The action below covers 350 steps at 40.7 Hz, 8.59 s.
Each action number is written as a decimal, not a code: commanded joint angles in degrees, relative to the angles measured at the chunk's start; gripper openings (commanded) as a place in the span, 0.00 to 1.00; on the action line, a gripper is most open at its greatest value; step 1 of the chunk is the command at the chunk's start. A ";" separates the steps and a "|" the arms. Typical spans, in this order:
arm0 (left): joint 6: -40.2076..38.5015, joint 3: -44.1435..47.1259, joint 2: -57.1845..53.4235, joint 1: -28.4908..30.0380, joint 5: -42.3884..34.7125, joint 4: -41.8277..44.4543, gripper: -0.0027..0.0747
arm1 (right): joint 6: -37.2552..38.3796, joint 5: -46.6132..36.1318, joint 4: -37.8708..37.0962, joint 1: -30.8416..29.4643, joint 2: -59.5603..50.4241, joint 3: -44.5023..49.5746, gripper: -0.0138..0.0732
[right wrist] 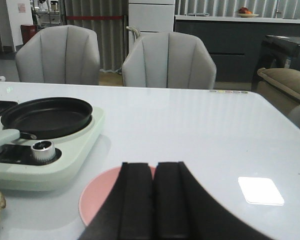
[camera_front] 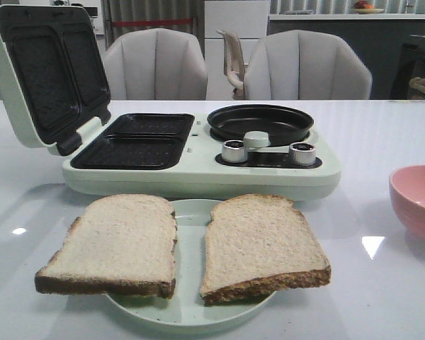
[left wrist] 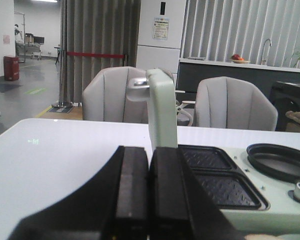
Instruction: Make breakfast with bread and shrimp
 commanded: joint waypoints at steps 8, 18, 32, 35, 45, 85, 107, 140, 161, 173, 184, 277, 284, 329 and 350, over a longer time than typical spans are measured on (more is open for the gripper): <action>-0.09 -20.00 2.43 0.08 2.43 2.47 0.17 | -0.23 5.44 -0.33 -0.37 2.33 -19.26 0.28; -0.09 -38.61 14.23 0.08 20.29 2.78 0.17 | -0.23 18.53 -0.33 -0.37 14.85 -33.95 0.28; -0.09 -38.96 25.78 0.08 33.14 2.53 0.17 | -0.23 26.49 -0.33 -0.37 29.77 -35.40 0.28; -0.09 -38.33 27.58 0.08 32.72 2.53 0.17 | -0.23 27.01 -0.33 -0.37 32.31 -35.40 0.28; -0.09 -38.25 32.65 0.08 33.77 2.53 0.21 | -0.23 27.48 -0.33 -0.37 38.02 -35.40 0.42; -2.03 -28.75 60.10 -48.70 35.02 44.94 0.76 | -0.23 27.78 -0.33 -0.37 40.88 -35.40 0.72; -37.99 -31.74 86.01 -56.01 43.38 83.44 0.75 | -0.23 27.78 -0.33 -0.37 40.88 -35.40 0.72; -40.17 -32.86 85.31 -58.42 55.96 84.19 0.17 | -0.23 27.78 -0.33 -0.37 40.88 -35.40 0.72; -40.40 -39.20 79.70 -46.34 52.47 105.62 0.17 | -0.23 27.78 -0.33 -0.37 40.88 -35.40 0.72; -40.40 -54.73 91.82 -32.50 40.02 110.10 0.17 | -0.23 27.78 -0.33 -0.37 40.88 -35.40 0.72; -40.40 -67.94 103.92 -24.54 32.17 110.10 0.17 | -0.23 27.78 -0.33 -0.37 40.88 -35.40 0.72; -2.27 -55.93 57.17 -39.60 56.66 9.43 0.68 | -0.23 27.66 0.00 -0.32 41.05 -35.40 0.72; -2.27 -50.06 50.59 -39.60 56.41 9.43 0.68 | -0.31 31.71 10.09 -0.18 44.34 -35.40 0.72; -2.27 -47.49 47.07 -39.60 54.68 8.84 0.68 | -16.19 31.55 39.85 19.68 98.45 -54.95 0.67; -2.27 -47.49 47.07 -39.60 54.68 8.79 0.68 | -16.19 33.55 38.30 19.68 94.14 -55.24 0.20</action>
